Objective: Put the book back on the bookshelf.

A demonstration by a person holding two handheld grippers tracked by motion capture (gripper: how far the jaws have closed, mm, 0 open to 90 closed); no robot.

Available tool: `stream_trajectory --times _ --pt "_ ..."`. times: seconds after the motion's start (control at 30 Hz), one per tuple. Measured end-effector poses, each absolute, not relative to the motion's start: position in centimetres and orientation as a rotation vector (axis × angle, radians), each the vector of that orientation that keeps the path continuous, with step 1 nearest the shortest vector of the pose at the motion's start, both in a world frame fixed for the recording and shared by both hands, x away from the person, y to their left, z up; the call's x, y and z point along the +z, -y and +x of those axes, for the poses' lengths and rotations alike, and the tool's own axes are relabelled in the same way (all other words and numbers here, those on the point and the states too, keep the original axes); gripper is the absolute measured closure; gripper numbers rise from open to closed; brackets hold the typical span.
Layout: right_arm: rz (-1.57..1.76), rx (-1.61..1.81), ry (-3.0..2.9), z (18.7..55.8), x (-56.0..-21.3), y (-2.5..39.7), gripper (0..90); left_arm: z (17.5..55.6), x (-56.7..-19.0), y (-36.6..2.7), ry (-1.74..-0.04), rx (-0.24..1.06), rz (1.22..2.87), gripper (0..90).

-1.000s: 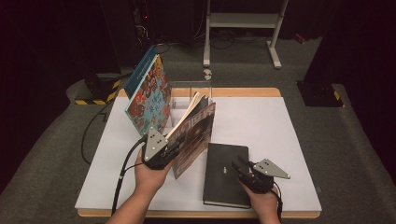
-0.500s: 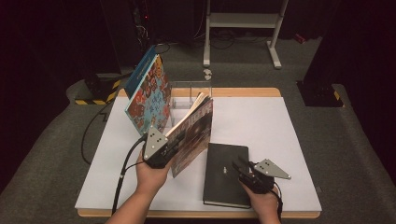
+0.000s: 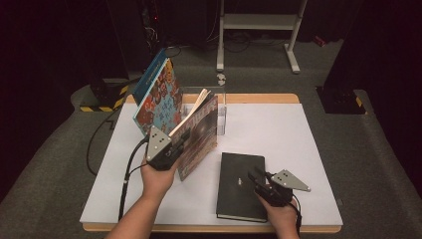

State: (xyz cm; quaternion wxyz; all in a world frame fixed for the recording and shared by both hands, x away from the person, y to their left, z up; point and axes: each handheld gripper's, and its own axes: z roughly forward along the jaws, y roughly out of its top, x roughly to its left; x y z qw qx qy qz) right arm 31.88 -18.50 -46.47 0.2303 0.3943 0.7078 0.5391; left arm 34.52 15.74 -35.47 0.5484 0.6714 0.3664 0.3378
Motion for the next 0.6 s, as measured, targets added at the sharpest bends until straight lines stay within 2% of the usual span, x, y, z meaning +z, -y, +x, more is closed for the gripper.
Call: stream_trajectory --times 0.33,0.43,0.53,0.6 --pt "1.087 1.482 -1.949 31.87 -46.49 18.44 64.0 34.53 -35.86 -16.56 -0.884 0.803 1.601 82.8" --pt "1.088 1.482 -1.950 31.88 -46.50 18.45 63.9 34.77 -35.58 -16.39 -0.886 0.794 1.614 74.5" --pt "1.088 1.486 -1.949 31.82 -46.47 18.44 63.9 34.91 -35.36 -16.23 -0.890 0.791 1.615 75.3" --pt "1.085 1.488 -1.948 31.78 -46.45 18.43 63.9 34.91 -35.27 -16.12 -0.906 0.789 1.609 83.2"
